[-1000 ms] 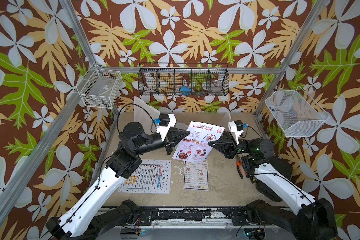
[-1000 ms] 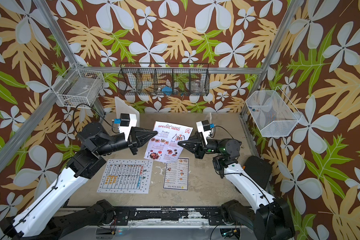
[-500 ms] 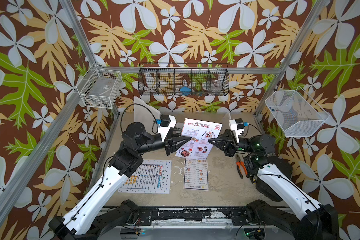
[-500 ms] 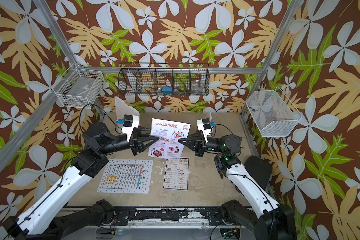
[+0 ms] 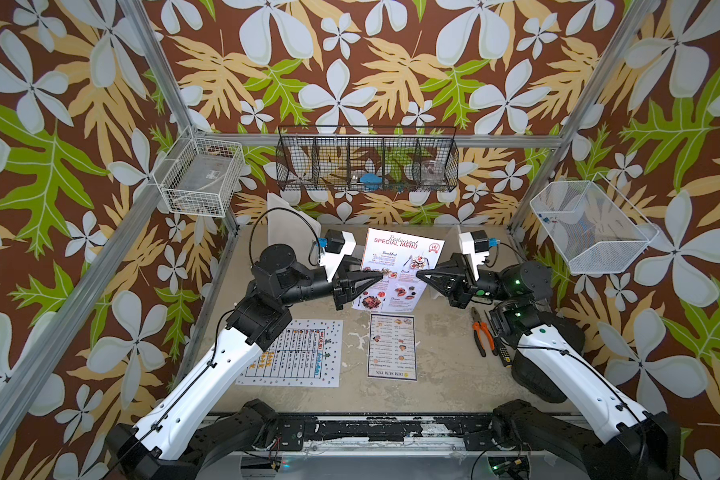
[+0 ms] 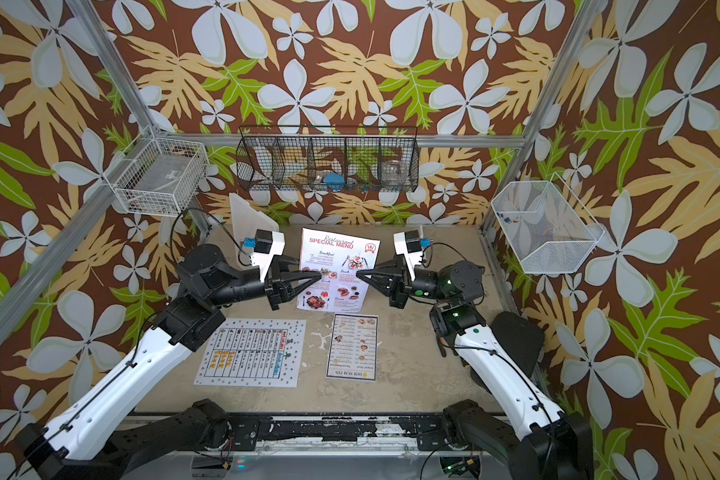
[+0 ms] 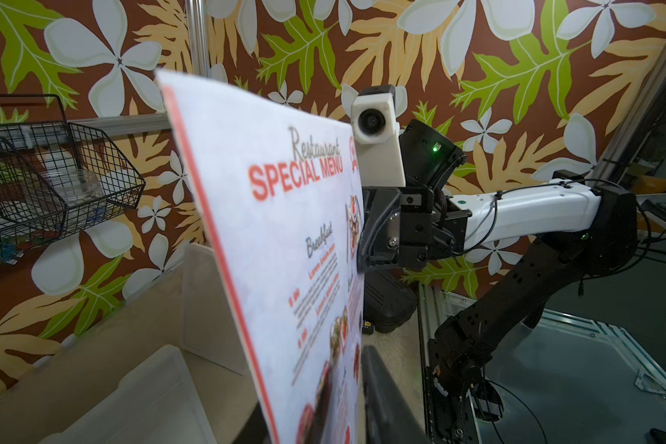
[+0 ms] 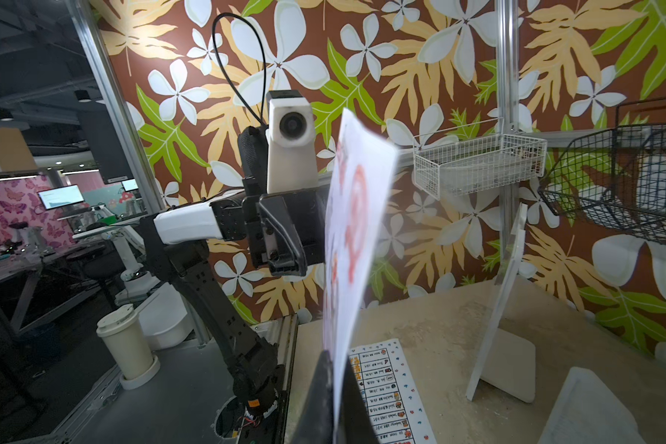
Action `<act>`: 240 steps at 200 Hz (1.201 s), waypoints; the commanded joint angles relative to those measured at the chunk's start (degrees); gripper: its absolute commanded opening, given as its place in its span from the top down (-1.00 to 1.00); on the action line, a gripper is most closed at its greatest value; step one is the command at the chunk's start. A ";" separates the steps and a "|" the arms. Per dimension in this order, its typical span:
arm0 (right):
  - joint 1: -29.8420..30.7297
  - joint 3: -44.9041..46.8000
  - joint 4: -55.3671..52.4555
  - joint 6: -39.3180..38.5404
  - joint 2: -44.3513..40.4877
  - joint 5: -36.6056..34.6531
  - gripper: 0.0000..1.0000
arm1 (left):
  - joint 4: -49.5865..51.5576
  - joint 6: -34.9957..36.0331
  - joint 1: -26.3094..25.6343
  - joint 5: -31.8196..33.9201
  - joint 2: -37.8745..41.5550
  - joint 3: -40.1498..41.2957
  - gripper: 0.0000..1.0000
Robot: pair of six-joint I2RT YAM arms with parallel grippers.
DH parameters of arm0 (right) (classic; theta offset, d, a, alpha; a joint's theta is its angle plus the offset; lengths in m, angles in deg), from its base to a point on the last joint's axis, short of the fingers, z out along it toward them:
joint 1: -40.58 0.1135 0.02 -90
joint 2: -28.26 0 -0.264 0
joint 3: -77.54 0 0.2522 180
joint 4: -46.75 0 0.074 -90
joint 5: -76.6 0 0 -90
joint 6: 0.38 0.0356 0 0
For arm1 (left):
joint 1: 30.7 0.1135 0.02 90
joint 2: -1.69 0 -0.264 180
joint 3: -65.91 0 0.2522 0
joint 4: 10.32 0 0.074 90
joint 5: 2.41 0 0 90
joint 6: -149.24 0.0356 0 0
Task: Insert the menus into the narrow rack
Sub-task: Insert the menu into the narrow rack.
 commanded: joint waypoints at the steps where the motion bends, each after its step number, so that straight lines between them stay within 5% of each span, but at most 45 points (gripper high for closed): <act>1: 0.04 -0.81 -4.96 -4.02 0.08 -4.86 1.00 | -2.95 -1.63 0.76 -0.79 -0.56 0.00 0.50; 71: -0.29 -1.49 -4.82 -2.52 1.52 -9.55 1.00 | -6.00 -4.21 3.21 -1.87 -2.84 1.04 0.76; 123: -1.05 -1.47 1.78 3.26 4.49 -9.59 1.00 | -9.38 -6.06 4.46 -1.91 -6.07 1.05 0.73; 189: -2.59 -7.13 -1.20 1.19 10.93 -15.22 1.00 | -15.22 -10.36 8.12 -4.58 -14.31 -3.16 0.79; 240: -3.70 -12.41 7.12 7.52 20.11 -15.96 1.00 | -17.34 -11.77 10.42 -6.24 -21.93 -7.84 0.61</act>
